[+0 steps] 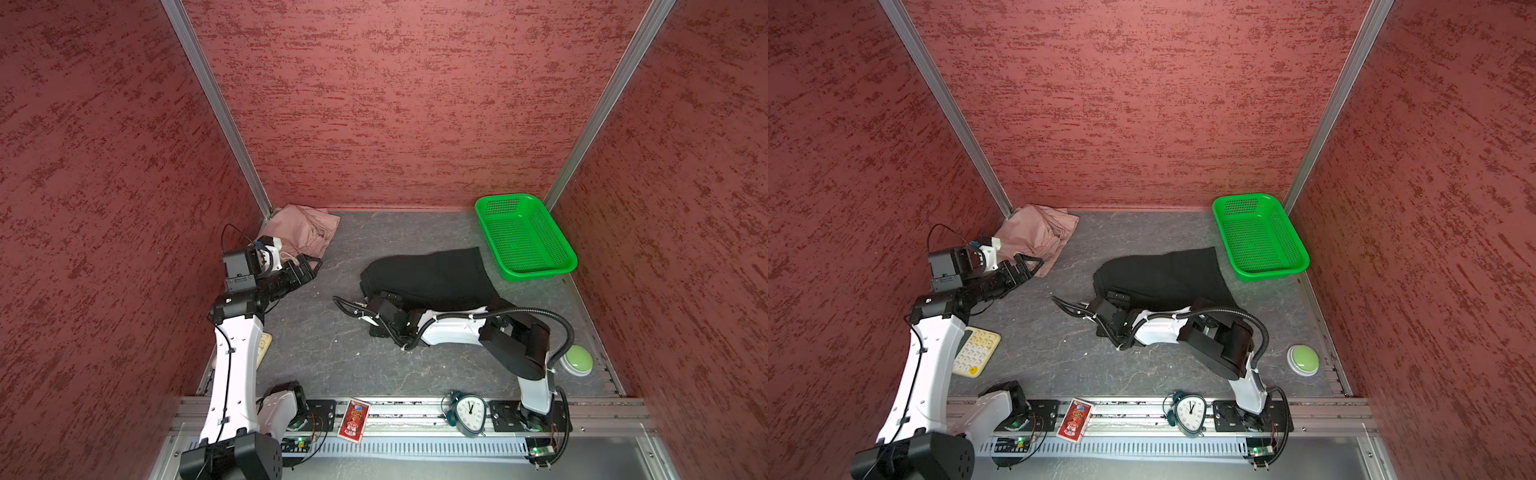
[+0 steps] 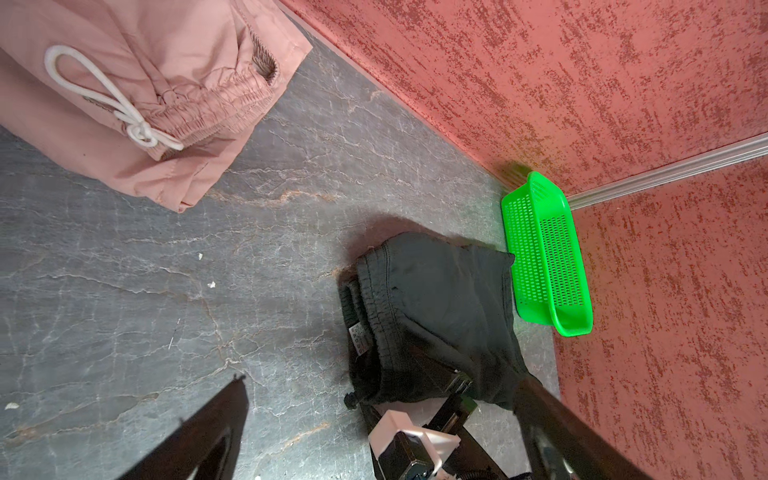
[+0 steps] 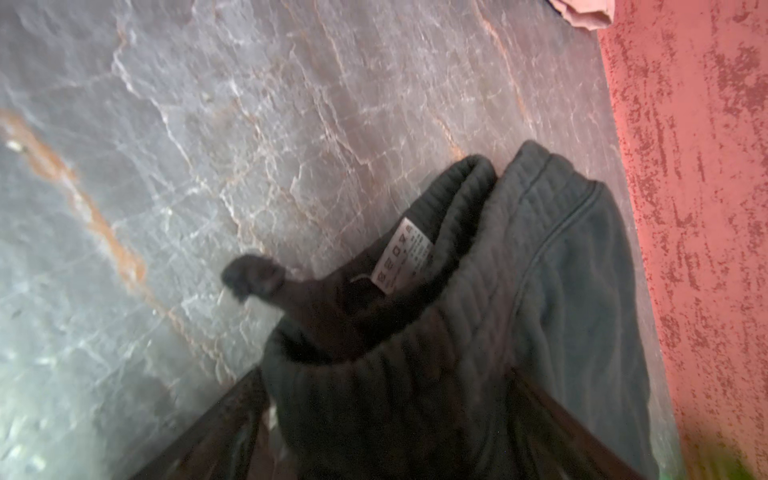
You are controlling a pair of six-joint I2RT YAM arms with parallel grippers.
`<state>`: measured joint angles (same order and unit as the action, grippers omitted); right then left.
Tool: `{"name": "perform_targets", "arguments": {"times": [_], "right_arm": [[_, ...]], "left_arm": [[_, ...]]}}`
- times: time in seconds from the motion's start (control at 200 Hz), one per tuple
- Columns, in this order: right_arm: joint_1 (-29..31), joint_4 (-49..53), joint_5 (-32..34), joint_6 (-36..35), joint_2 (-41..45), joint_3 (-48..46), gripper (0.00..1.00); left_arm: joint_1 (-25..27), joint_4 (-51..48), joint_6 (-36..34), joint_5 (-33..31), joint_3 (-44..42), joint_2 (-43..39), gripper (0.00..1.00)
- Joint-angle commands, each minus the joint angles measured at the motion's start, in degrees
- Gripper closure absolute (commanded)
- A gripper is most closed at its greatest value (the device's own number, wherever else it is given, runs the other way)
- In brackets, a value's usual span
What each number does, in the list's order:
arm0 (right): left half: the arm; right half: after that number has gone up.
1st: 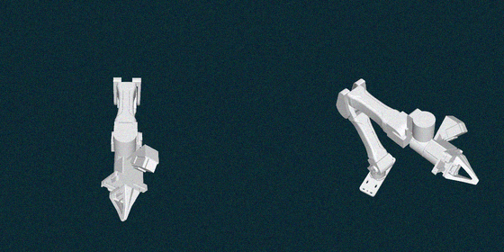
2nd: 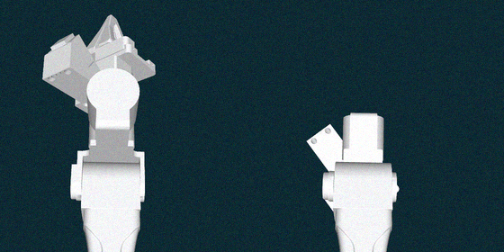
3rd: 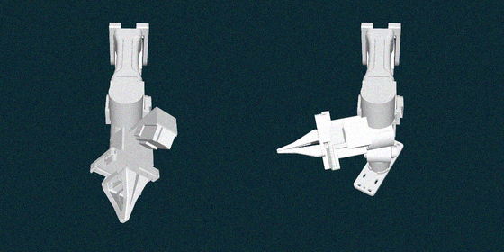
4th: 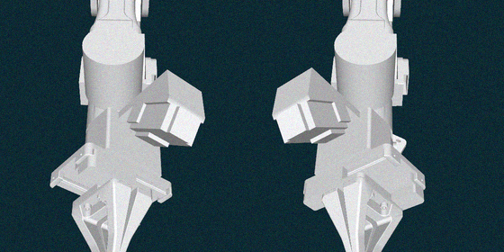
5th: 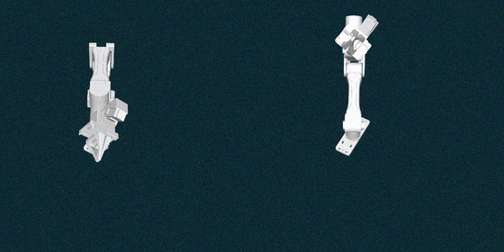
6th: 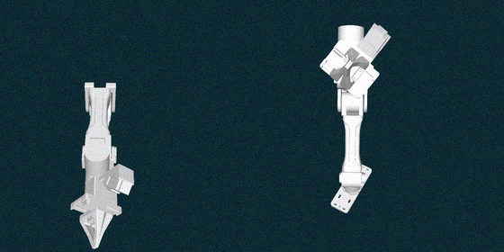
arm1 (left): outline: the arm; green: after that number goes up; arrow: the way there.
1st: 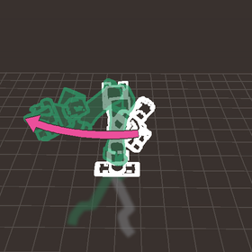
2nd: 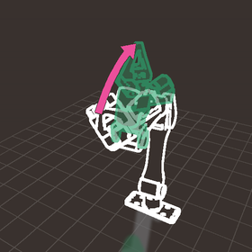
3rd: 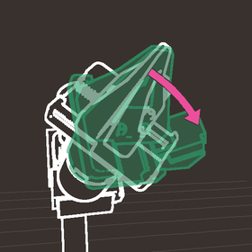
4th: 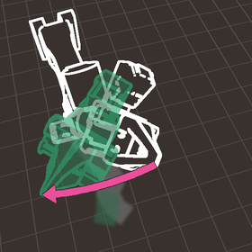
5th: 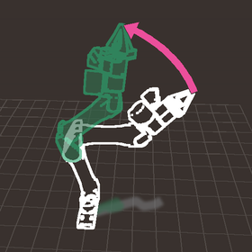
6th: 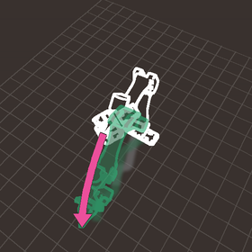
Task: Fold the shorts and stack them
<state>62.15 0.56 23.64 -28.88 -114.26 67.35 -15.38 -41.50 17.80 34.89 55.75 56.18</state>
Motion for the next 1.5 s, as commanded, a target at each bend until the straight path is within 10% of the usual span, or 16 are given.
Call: {"name": "perform_targets", "arguments": {"times": [0.0,0.085,0.245,0.536,1.127,1.498], "right_arm": [[0.2,-1.2,-0.4,-0.9,-2.8,1.9,0.19],[0.1,-1.9,-0.8,-0.2,-3.1,2.3,0.35],[-1.2,-4.6,-6.6,5.8,0.6,0.8,1.0],[-2.9,-9.9,-13.2,11.3,5.2,-3.9,1.0],[-2.9,-13.0,-13.6,12.4,5.5,-6.1,1.0],[-3.2,-14.2,-12.5,12.6,5.7,-6.5,1.0]], "left_arm": [[-1.0,1.1,0.9,1.4,-2.4,0.0,0.01],[-1.2,1.5,1.7,1.3,-3.8,0.4,0.01],[-1.0,7.0,6.1,1.6,-9.1,1.5,0.01],[13.8,36.1,24.3,1.8,-23.4,10.0,0.01],[27.5,74.1,42.0,3.0,-28.1,35.3,0.01],[31.4,56.1,38.4,-1.6,-28.0,29.2,0.01]]}}
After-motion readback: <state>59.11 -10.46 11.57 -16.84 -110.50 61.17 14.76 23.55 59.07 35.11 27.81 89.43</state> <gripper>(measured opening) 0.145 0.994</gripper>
